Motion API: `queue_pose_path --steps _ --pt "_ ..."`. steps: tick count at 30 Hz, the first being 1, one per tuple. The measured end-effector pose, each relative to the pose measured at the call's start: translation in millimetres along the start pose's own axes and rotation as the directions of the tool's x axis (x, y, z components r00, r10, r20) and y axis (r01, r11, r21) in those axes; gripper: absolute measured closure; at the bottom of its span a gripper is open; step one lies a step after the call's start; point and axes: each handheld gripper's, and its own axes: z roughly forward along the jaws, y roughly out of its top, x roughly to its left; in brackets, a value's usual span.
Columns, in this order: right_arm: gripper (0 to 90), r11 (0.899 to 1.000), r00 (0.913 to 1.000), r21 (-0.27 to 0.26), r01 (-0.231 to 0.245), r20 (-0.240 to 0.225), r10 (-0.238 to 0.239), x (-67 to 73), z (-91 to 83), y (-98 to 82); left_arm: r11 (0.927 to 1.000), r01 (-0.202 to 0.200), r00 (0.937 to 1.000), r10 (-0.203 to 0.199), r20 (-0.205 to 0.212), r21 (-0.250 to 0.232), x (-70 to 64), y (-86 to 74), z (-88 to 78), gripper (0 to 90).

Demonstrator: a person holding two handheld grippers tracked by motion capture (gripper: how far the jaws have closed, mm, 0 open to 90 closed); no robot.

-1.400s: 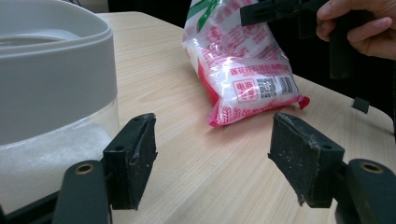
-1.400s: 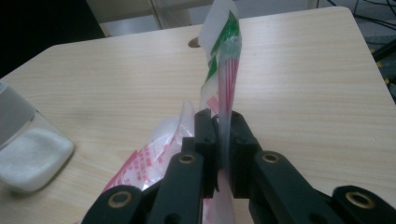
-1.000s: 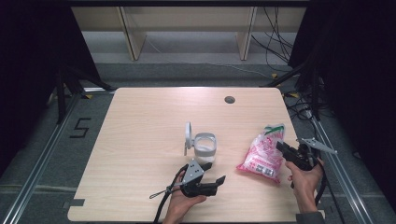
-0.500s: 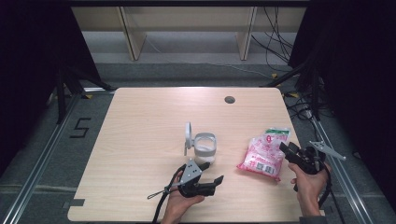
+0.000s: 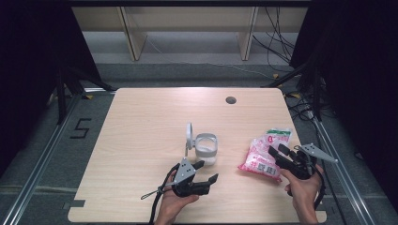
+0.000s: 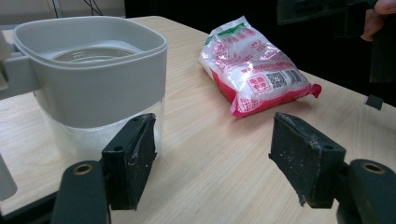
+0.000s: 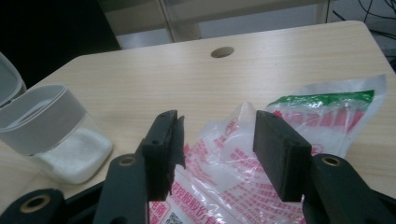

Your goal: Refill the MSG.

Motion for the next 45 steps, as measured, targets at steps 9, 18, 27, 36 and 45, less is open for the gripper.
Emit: queue_pose_path --steps 9,18,27,36,45 --pt "49.0 0.997 0.9975 0.053 0.059 -0.042 -0.057 14.5 0.1 -3.0 0.9999 -0.011 0.9995 0.012 -0.030 0.005 7.2 -1.2 -12.1 30.4" --pt "45.1 0.993 0.9934 0.070 0.093 -0.074 -0.088 24.5 4.2 -8.9 0.9998 -0.013 0.9975 0.014 -0.069 0.015 17.4 -1.8 -28.1 30.3" --pt "43.1 0.987 0.9897 0.121 0.101 -0.113 -0.088 33.0 6.3 -14.8 1.0000 0.004 0.9937 -0.004 -0.112 0.003 31.4 -0.3 -42.1 30.8" --pt "40.8 0.982 0.9849 0.134 0.129 -0.132 -0.112 38.3 8.6 -20.0 0.9998 -0.020 0.9884 0.020 -0.151 0.004 44.4 2.9 -51.8 33.7" --pt "41.1 0.971 0.9798 0.160 0.177 -0.122 -0.159 42.5 5.8 -22.3 0.9999 -0.003 0.9913 0.001 -0.131 -0.016 51.8 4.5 -54.2 50.8"
